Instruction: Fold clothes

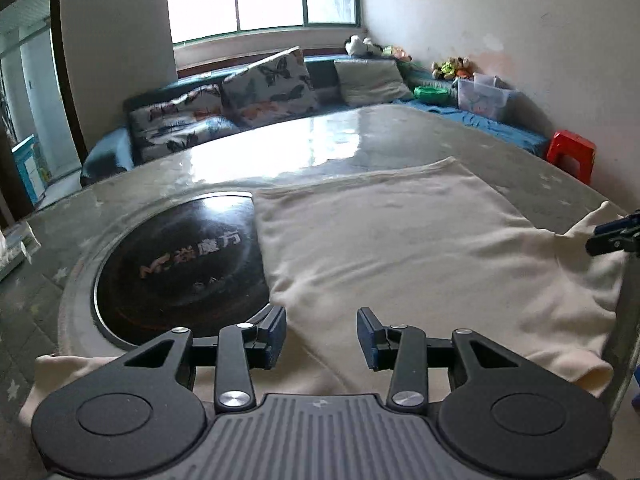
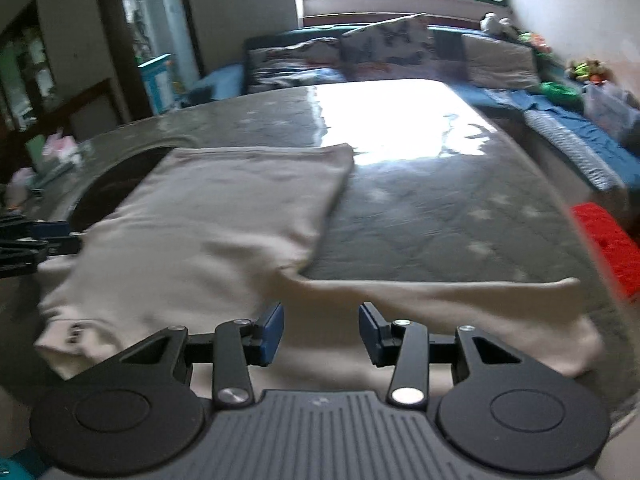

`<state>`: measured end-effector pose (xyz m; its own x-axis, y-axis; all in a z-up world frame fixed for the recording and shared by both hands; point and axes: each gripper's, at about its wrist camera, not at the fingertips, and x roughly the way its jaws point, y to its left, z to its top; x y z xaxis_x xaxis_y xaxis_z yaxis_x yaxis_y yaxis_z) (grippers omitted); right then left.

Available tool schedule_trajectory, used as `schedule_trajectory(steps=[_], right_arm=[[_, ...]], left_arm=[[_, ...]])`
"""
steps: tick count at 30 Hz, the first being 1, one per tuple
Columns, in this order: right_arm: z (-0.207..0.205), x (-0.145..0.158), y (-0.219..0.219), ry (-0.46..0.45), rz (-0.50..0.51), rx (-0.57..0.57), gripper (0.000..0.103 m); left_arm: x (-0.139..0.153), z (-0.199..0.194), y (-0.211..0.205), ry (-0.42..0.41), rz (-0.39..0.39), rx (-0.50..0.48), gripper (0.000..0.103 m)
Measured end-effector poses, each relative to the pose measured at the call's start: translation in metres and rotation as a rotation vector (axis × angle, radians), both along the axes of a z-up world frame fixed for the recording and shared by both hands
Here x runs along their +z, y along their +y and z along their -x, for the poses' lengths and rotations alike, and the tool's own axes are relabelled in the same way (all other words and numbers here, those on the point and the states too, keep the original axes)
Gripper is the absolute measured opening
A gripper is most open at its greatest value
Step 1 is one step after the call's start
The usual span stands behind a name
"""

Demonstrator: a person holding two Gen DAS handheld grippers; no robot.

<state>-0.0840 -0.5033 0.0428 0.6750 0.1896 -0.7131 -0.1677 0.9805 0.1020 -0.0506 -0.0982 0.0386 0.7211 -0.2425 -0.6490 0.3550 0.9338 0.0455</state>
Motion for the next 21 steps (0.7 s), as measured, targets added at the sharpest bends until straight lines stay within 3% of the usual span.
schedule_trajectory(steps=[14, 21], right_arm=[[0.000, -0.019, -0.083, -0.007, 0.059, -0.303, 0.042], [-0.021, -0.025, -0.093, -0.030, 0.122, -0.315, 0.042]], left_arm=[[-0.010, 0.014, -0.028, 0.032, -0.013, -0.070, 0.048], [-0.008, 0.016, -0.040, 0.033, -0.012, -0.094, 0.049]])
